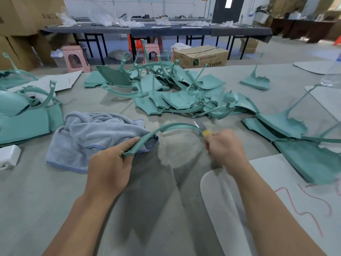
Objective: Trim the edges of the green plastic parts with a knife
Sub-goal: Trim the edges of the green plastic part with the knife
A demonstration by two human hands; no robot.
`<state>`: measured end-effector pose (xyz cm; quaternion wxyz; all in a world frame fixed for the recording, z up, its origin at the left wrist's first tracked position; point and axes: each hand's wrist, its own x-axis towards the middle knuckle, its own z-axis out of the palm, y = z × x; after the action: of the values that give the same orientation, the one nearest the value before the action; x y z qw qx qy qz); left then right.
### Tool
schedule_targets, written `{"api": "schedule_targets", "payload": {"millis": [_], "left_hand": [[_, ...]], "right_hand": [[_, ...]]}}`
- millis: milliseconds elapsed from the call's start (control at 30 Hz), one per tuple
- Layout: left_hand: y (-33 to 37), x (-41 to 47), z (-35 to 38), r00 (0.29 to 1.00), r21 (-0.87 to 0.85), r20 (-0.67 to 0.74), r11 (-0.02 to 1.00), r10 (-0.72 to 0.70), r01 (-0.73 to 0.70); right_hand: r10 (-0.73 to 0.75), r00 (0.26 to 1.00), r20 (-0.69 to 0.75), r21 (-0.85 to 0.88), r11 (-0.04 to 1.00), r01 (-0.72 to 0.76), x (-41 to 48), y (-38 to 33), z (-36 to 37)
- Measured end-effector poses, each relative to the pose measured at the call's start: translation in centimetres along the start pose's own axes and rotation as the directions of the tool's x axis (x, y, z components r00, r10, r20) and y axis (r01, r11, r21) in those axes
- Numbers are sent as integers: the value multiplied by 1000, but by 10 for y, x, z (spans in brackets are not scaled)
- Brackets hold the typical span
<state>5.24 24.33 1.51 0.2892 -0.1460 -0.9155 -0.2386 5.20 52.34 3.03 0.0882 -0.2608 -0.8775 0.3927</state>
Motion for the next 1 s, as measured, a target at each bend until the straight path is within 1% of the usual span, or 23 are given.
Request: {"api": "schedule_targets", "payload": {"millis": [67,100,133,167,200,233,267,300,367,400,467,500,533,567,600,633,700,800,900,933,967,1000], "left_hand": [[1,0,-1,1000,-7,-11,1000,-6,6],[2,0,-1,999,-18,-31,1000,-6,5],[3,1,-2,998,-22,-60,999,-27,26],[3,2,-3,994,-56,-82,996,-69,64],[2,3,-3,985,-96,-90,985,-150,141],[-1,4,-3,967,-168,-80,959,-242,227],[-1,6,-4,936,-269,-50,907,-348,323],[-2,9,-3,896,-386,-5,828,-443,407],[-4,14,-5,798,-587,115,608,-591,535],[-4,16,-5,748,-660,173,488,-641,571],[-10,18,-6,658,-729,269,297,-703,616],[-14,19,-7,623,-735,339,215,-705,643],[-19,19,-7,597,-725,433,133,-675,676],[-23,19,-8,578,-697,533,66,-618,714],[-27,18,-10,563,-660,617,28,-549,751],[-29,18,-12,547,-620,677,18,-492,785],[-34,16,-14,530,-585,729,6,-433,811],[-33,16,-13,532,-576,718,46,-449,816],[-23,16,-13,527,-569,709,61,-468,820],[-19,16,-14,529,-566,711,68,-463,822],[-16,17,-16,527,-563,714,70,-461,823],[-13,17,-17,520,-563,720,51,-458,825]], "right_hand": [[107,988,-114,-105,987,-119,7,11,-6],[138,976,-168,-125,979,-160,8,15,-9],[141,970,-200,-124,978,-168,8,16,-9],[121,969,-214,-97,985,-144,6,14,-7],[88,971,-223,-45,994,-100,4,10,-6],[39,971,-235,15,999,-36,0,6,-5],[-26,967,-252,62,997,43,-4,1,-4],[-86,957,-276,92,989,115,-8,-2,-5],[-186,937,-297,152,959,239,-14,-8,-5],[-239,928,-284,196,933,301,-18,-9,-4],[-348,910,-225,296,865,405,-26,-14,1],[-401,894,-199,323,835,446,-29,-16,4],[-453,875,-173,320,814,485,-32,-17,7],[-506,851,-143,297,798,525,-35,-19,9],[-553,826,-111,269,783,561,-37,-21,12],[-593,801,-82,240,768,593,-38,-21,14],[-643,764,-51,177,747,640,-41,-23,16],[-662,749,-33,125,741,660,-42,-22,18],[-691,720,67,26,722,691,-43,-23,20],[-680,726,107,-13,729,684,-43,-22,23],[-642,757,118,-55,757,651,-41,-22,26],[-582,808,87,-104,802,589,-37,-22,27]]}}
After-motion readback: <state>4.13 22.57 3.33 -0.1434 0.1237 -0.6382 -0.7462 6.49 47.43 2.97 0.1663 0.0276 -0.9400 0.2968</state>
